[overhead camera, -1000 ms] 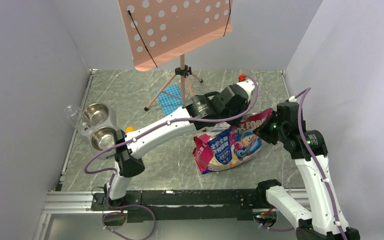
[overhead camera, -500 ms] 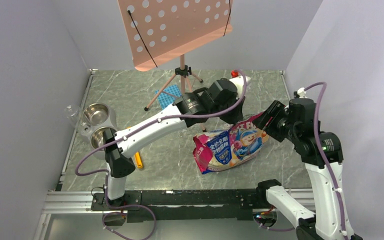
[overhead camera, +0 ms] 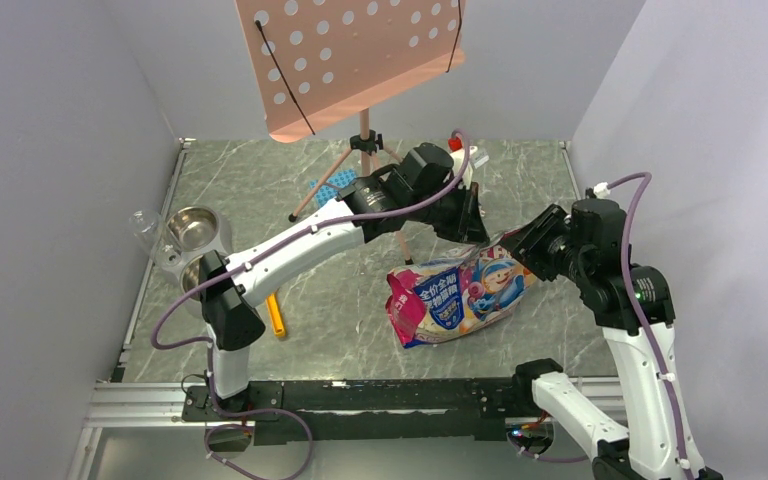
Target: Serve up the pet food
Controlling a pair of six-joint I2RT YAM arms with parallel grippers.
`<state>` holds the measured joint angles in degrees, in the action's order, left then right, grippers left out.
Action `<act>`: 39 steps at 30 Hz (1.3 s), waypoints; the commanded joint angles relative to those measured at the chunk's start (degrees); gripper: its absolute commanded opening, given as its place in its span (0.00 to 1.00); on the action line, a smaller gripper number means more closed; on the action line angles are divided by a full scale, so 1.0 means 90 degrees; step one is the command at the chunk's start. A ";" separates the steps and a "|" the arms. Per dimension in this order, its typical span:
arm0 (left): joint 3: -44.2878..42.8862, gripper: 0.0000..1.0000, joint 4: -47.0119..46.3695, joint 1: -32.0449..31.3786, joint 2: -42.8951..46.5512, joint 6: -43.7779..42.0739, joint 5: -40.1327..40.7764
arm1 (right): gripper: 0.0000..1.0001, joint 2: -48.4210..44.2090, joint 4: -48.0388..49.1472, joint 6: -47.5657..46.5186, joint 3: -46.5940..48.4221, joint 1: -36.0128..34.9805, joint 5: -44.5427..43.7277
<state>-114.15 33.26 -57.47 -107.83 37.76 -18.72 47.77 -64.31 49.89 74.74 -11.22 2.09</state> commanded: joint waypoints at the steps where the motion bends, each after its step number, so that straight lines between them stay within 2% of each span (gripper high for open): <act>1: -0.0008 0.00 -0.0366 -0.0011 0.0281 0.0214 -0.0668 | 0.43 -0.0066 0.0515 0.0438 -0.0082 0.0019 0.0142; 6: 0.0037 0.00 -0.0447 -0.0011 0.0262 0.0285 -0.0828 | 0.41 -0.0074 0.0746 0.0635 -0.0350 0.0028 0.0260; 10: 0.0101 0.00 -0.0472 -0.0001 0.0277 0.0319 -0.0796 | 0.33 -0.0103 0.0807 0.0704 -0.0621 0.0025 0.0289; 14: 0.0041 0.00 -0.0322 -0.0001 0.0213 0.0281 -0.0681 | 0.29 -0.0203 0.0866 0.0716 -0.0773 0.0021 0.0238; 19: -0.0181 0.00 -0.0064 -0.0001 0.0058 0.0336 -0.0586 | 0.18 -0.0283 0.0944 0.0797 -0.0997 0.0021 0.0233; 23: -0.0222 0.00 -0.0068 -0.0001 0.0004 0.0466 -0.0552 | 0.00 -0.0503 0.1119 0.0830 -0.1299 0.0024 0.0256; 31: -0.0507 0.00 0.0648 -0.0034 -0.0180 0.0065 -0.0037 | 0.00 -0.0897 0.1440 0.0857 -0.1460 0.0018 0.0167; 32: -0.0622 0.01 0.0843 -0.0060 -0.0257 -0.0037 0.0105 | 0.00 -0.0903 0.1513 0.0854 -0.1463 0.0017 0.0198; 36: -0.1092 0.18 0.1455 -0.0223 -0.0563 -0.0389 0.0626 | 0.00 -0.0850 0.1613 0.0828 -0.1499 0.0018 0.0190; 39: -0.1253 0.24 0.1711 -0.0264 -0.0691 -0.0458 0.0987 | 0.00 -0.0868 0.1754 0.0774 -0.1610 0.0018 0.0177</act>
<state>-122.56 42.92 -59.07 -112.18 36.80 -16.27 39.94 -50.72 57.60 61.58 -11.18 4.56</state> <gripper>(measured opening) 0.219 0.008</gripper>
